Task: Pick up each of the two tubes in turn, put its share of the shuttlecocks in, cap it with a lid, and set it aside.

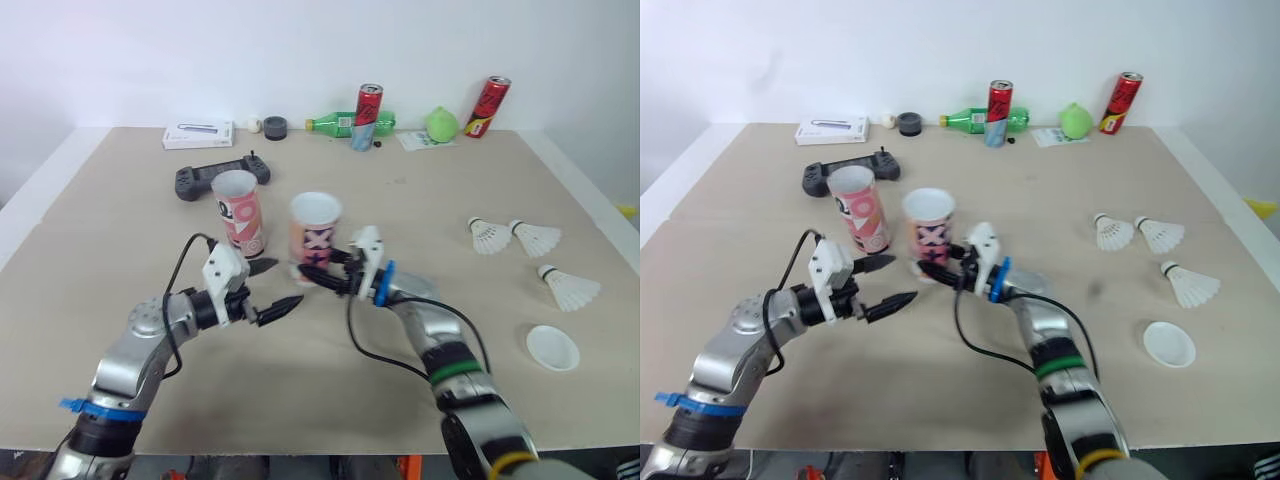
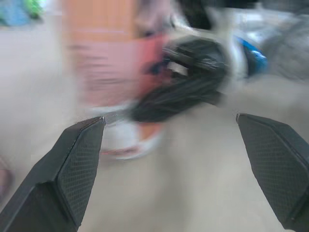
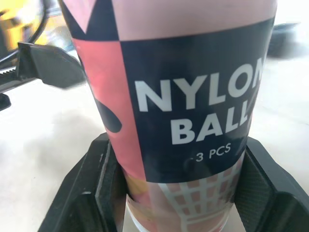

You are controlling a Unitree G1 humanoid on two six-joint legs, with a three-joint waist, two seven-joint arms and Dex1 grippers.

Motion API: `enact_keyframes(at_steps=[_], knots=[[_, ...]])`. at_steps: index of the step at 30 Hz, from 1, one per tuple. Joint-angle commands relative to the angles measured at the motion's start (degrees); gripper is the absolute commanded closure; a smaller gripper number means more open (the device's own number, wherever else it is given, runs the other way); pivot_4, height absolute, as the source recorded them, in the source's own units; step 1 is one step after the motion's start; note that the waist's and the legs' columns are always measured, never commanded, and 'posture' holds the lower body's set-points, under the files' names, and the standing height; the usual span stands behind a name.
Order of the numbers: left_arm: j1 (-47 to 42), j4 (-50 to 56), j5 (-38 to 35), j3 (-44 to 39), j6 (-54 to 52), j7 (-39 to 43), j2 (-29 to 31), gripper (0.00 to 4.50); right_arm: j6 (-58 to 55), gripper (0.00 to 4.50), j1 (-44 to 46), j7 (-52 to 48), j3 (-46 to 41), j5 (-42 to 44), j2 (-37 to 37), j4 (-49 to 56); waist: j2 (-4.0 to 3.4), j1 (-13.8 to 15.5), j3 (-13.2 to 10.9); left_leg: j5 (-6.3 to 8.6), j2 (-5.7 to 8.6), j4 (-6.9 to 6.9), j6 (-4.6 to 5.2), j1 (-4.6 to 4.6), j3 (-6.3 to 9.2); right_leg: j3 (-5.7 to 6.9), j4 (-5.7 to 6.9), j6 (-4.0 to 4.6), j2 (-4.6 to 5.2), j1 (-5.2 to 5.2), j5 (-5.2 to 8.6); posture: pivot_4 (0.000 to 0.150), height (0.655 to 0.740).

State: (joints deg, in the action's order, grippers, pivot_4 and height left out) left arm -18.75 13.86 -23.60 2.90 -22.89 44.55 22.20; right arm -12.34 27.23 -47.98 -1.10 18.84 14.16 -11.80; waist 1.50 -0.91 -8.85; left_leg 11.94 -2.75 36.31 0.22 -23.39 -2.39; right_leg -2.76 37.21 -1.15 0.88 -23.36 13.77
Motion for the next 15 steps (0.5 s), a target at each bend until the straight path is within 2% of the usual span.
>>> enact_keyframes(at_steps=[1,4,7,11,15], knots=[[-5.0,-0.4,0.2,3.4,-0.5,-2.7,-4.6,0.0,-8.7,1.81,-3.6,9.8,-9.5,5.8,3.5,18.3,0.0,-0.1,0.0,0.0,0.09,0.0,0.0,0.0,0.01,-0.05,-0.02,-0.18,0.05,0.0,0.05,0.15,0.74],[-9.3,-4.0,1.6,7.5,0.3,-2.9,-9.9,0.0,-14.2,1.81,-5.5,18.5,-18.1,8.3,6.8,25.7,0.0,-0.2,0.0,0.0,0.26,0.03,-0.02,0.03,-0.01,-0.15,-0.04,-0.41,0.18,0.04,0.07,0.15,0.74],[-14.0,-8.5,2.4,12.1,1.7,-2.3,-16.4,0.0,-17.5,1.81,-6.1,26.5,-29.5,9.3,12.0,27.9,0.0,-0.3,0.0,0.0,0.32,0.04,-0.01,0.05,-0.08,-0.33,-0.09,-0.51,0.16,0.04,0.04,0.15,0.74],[-18.4,-13.1,3.7,16.4,4.1,-0.4,-22.4,0.0,-17.0,1.81,-9.2,31.1,-40.5,7.6,18.8,25.2,-0.02,-0.2,0.0,0.01,0.34,0.03,0.02,0.06,-0.27,-0.37,-0.12,-0.54,0.13,0.04,0.08,0.15,0.74],[-21.4,-15.8,4.5,18.5,5.8,1.2,-25.6,0.0,-14.1,1.81,-12.9,31.9,-47.8,6.9,23.2,17.7,-0.09,-0.6,0.0,0.12,0.39,-0.02,0.2,0.1,-0.39,-0.56,-0.16,-0.6,0.12,0.03,0.18,0.15,0.74]])
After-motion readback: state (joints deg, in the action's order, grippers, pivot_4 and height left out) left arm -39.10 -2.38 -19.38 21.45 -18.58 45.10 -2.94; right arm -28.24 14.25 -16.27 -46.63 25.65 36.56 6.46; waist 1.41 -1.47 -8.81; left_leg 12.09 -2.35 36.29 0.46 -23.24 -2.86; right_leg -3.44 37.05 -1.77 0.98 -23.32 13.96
